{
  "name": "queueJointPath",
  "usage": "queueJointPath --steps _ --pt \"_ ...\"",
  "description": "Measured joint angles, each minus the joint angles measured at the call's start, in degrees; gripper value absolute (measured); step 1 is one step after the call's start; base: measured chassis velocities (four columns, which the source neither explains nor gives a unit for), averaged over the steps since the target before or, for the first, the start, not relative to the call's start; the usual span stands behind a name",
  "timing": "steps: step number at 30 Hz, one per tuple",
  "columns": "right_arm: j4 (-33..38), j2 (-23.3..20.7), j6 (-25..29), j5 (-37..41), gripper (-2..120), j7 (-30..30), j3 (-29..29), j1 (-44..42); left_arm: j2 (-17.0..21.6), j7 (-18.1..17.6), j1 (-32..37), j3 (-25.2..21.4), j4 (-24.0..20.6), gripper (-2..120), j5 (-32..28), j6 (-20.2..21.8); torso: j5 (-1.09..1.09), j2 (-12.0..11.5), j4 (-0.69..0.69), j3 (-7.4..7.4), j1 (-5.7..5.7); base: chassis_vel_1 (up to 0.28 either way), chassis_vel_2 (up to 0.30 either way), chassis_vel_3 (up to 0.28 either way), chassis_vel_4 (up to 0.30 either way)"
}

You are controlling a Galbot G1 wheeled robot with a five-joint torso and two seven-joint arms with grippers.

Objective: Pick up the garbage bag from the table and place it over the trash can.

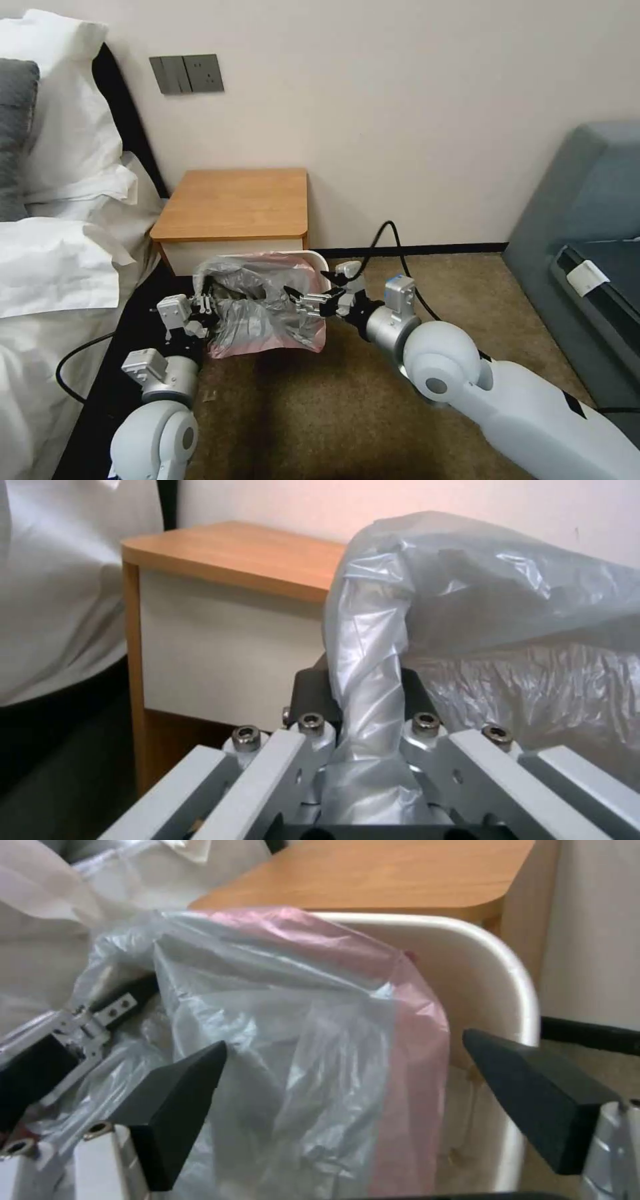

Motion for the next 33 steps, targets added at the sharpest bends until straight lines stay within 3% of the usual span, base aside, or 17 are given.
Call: queueJointPath --steps 7,19,26,33 --pt "-0.23 2.47 -3.56 1.51 87 4.86 -2.13 2.26 0.0 0.09 0.05 -0.04 0.03 7 0.67 -0.24 0.0 0.0 0.0 0.0 0.0 0.0 0.0 0.0 0.0" --pt "-0.89 2.64 -4.22 1.82 80 5.26 -1.59 1.02 0.03 0.11 -0.04 0.03 0.13 7 0.76 -0.31 0.01 0.0 0.0 0.0 0.0 0.0 0.0 0.0 0.0" --pt "0.16 2.41 -5.03 3.15 89 6.83 -0.89 0.91 -0.04 0.11 -0.05 -0.04 0.21 7 0.81 -0.4 0.0 0.0 0.0 0.0 0.0 0.0 0.0 0.0 0.0" --pt "0.32 3.43 -5.32 4.82 89 8.02 -0.69 0.32 -0.07 0.11 -0.12 -0.05 0.2 7 0.81 -0.43 0.01 0.0 0.0 0.0 0.0 0.0 0.0 0.0 0.0"
